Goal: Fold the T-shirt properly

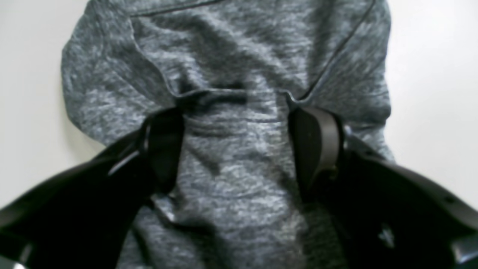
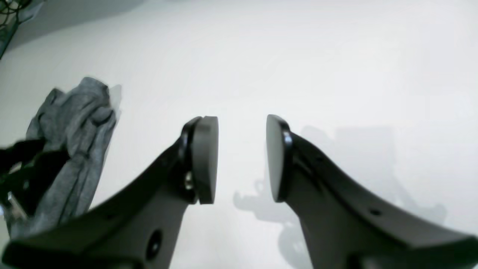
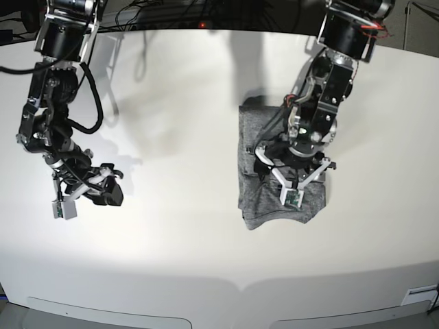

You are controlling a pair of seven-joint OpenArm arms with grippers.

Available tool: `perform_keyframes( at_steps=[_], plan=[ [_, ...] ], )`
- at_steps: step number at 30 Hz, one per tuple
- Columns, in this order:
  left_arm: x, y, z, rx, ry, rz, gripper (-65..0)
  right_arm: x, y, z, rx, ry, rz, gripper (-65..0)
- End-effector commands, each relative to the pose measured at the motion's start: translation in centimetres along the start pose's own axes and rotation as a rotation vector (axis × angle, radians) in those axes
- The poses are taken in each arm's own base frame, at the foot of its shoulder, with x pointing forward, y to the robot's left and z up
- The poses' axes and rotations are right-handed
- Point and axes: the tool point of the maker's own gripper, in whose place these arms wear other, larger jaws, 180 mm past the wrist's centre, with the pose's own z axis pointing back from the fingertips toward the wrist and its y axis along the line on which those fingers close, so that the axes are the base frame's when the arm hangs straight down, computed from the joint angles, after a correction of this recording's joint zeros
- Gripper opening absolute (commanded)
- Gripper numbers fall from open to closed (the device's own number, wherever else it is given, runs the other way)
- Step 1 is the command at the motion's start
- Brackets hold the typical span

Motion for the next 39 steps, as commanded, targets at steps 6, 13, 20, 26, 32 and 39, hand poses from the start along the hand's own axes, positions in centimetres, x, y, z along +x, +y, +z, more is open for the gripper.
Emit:
perform_keyframes(
  at_steps=[6,13,20,26,32,39],
  plan=[
    [2.6,0.2,0.0,-0.002,-0.016,-0.010,-20.3,2.3,0.1,0.2,0.008,-0.063,0.024,-42.8],
    [7.7,-0.7,2.5,-0.024,-0.145,-0.024,-20.3,2.3,0.1,0.2,0.008,-0.066,0.024,-42.8],
    [12.2,0.0,6.6,0.028,-0.248,-0.105,-20.3,1.7,0.1,0.2,0.008,-0.033,0.024,-42.8],
    [12.4,3.5,10.9,0.114,-0.333,-0.172,-20.3,1.4,0.1,1.3,0.014,0.015,0.025,-42.8],
    [8.3,5.3,15.2,0.152,-0.310,-0.259,-20.3,1.2,0.2,6.2,-0.011,0.030,0.082,-42.8],
    [2.0,4.8,19.1,0.130,-0.181,-0.367,-20.3,-2.6,-0.2,14.1,-0.099,0.092,0.063,-42.8]
  ],
)
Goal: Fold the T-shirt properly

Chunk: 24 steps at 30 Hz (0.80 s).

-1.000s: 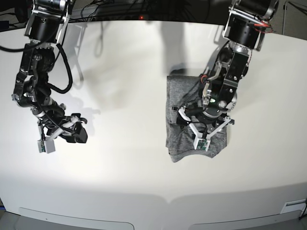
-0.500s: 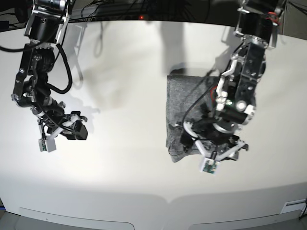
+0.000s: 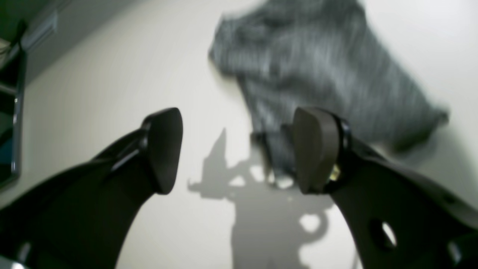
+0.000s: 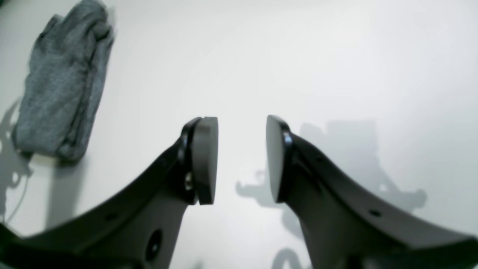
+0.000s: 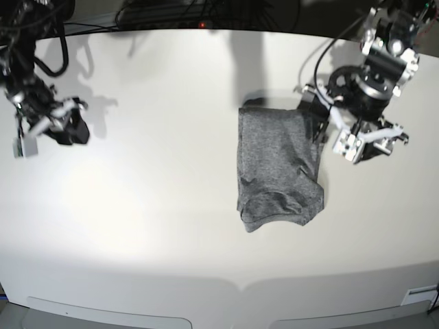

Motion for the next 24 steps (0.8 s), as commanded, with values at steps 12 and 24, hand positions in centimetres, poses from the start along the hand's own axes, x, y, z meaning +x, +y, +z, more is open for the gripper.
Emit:
perform_keyframes(
  at_steps=[12,24],
  plan=[
    [-10.4,0.6,7.3,0.113,0.309,0.044,-20.3,-4.6,0.2,11.9,-0.066,0.174,-0.029,-42.8],
    [-18.9,-4.3,15.4,0.048,0.623,0.179,-20.4,-13.5,2.6,17.4,-0.037,0.502,-0.166,-42.8]
  ],
)
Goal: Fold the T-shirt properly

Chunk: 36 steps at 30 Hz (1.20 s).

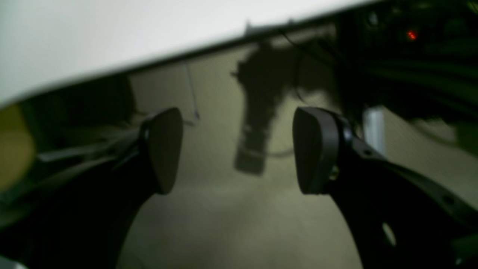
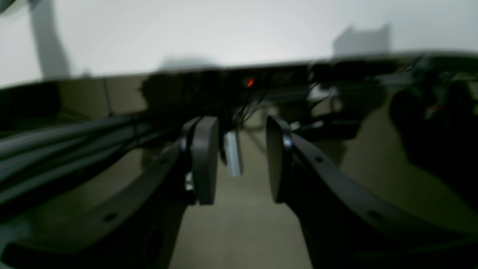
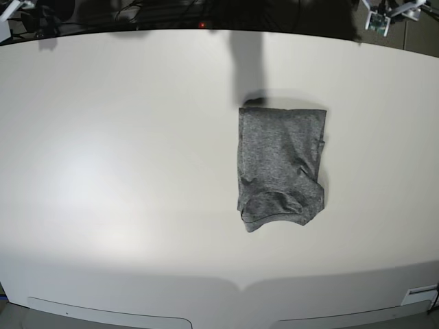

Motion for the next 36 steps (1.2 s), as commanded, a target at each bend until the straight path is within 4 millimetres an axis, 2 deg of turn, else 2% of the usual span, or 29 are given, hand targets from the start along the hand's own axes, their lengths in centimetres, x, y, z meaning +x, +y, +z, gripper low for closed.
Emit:
perform_keyframes(
  at_steps=[1,4,7,10,13,16,19,21,23,26,30,36],
  plan=[
    [-1.3,-0.2,0.2,-0.007,0.036,0.011,-20.4,-1.2,0.1,0.0,0.018,0.046,-0.006,-42.8],
    [-5.6,-0.9,-0.7,-0.026,0.157,0.024,-20.4,-6.2,-0.3,-1.6,0.041,0.204,-0.056,-42.8],
    [-9.3,-1.5,-2.8,-0.032,0.182,0.009,-20.4,-11.3,-1.9,-3.5,0.026,0.321,-0.073,-42.8],
    [-11.0,-2.4,-6.7,-0.060,0.162,-0.014,-20.4,-16.0,-4.3,-6.1,-0.008,0.377,-0.030,-42.8],
    [-13.9,-2.1,-11.1,-0.023,0.260,0.022,-20.4,-20.3,-6.6,-8.8,-0.026,0.455,0.001,-42.8],
    [-16.3,-2.3,-15.0,-0.001,0.315,0.063,-20.4,-22.6,-8.3,-12.2,-0.048,0.485,-0.048,-42.8],
    [-17.4,-2.3,-18.0,0.017,0.291,0.100,-20.4,-22.8,-9.2,-15.9,-0.073,0.441,-0.124,-42.8],
    [-17.6,-1.9,-19.3,0.030,0.245,0.098,-20.4,-22.4,-9.4,-18.1,-0.081,0.438,-0.134,-42.8],
    [-17.8,-1.3,-20.0,0.043,0.213,0.086,-20.4,-21.6,-9.2,-19.9,-0.075,0.449,-0.115,-42.8],
    [-18.4,-1.0,-20.1,0.043,0.201,0.043,-20.4,-19.3,-9.0,-21.8,-0.059,0.432,-0.075,-42.8],
    [-17.9,-0.5,-20.1,0.061,0.156,0.093,-20.4,-17.2,-9.2,-22.8,-0.049,0.409,-0.034,-42.8],
    [-18.1,-0.8,-19.9,0.066,0.162,0.152,-20.3,-16.5,-10.4,-22.4,-0.067,0.396,-0.021,-42.8]
  ],
)
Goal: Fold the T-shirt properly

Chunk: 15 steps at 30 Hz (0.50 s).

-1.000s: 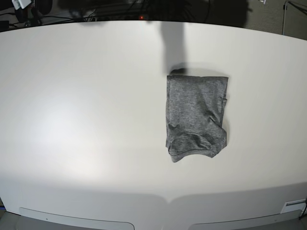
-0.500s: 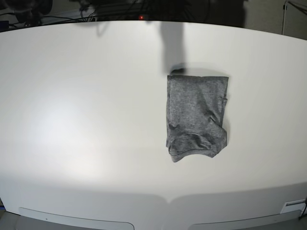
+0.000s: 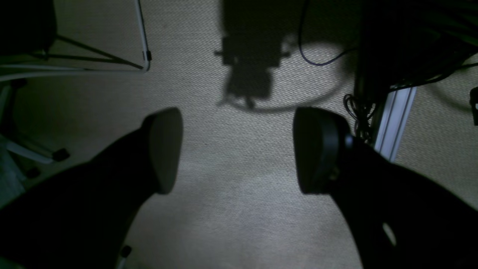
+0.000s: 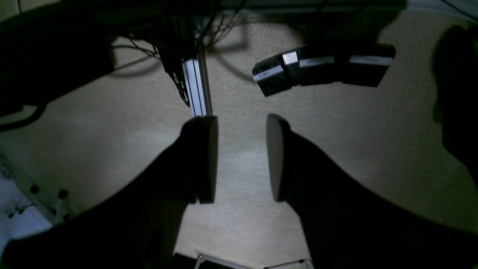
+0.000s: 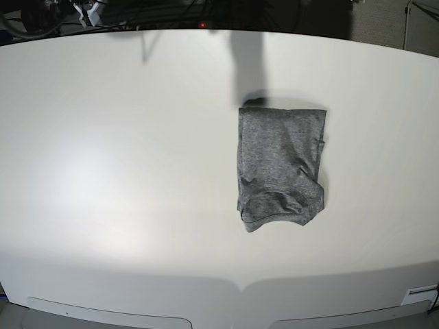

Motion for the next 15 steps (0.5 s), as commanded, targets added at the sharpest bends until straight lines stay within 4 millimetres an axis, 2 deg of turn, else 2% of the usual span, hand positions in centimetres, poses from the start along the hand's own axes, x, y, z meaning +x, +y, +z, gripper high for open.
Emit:
perform_keyframes(
  at_steps=[1,7,12,15],
  plan=[
    [-1.0,0.6,0.4,0.009,0.012,-0.007,-20.3,0.1,-1.2,0.7,-0.017,-0.006,0.004,-42.8],
    [-1.5,0.5,0.5,0.008,0.019,-0.009,-20.4,0.4,-1.0,0.6,-0.013,-0.026,-0.002,-42.8],
    [-1.7,0.5,0.6,0.007,0.023,-0.010,-20.4,2.5,-0.7,0.8,0.017,-0.142,-0.138,-42.8],
    [-1.7,0.5,0.6,0.008,0.023,-0.011,-20.4,2.8,-0.8,1.0,0.019,-0.158,-0.158,-42.8]
  ],
)
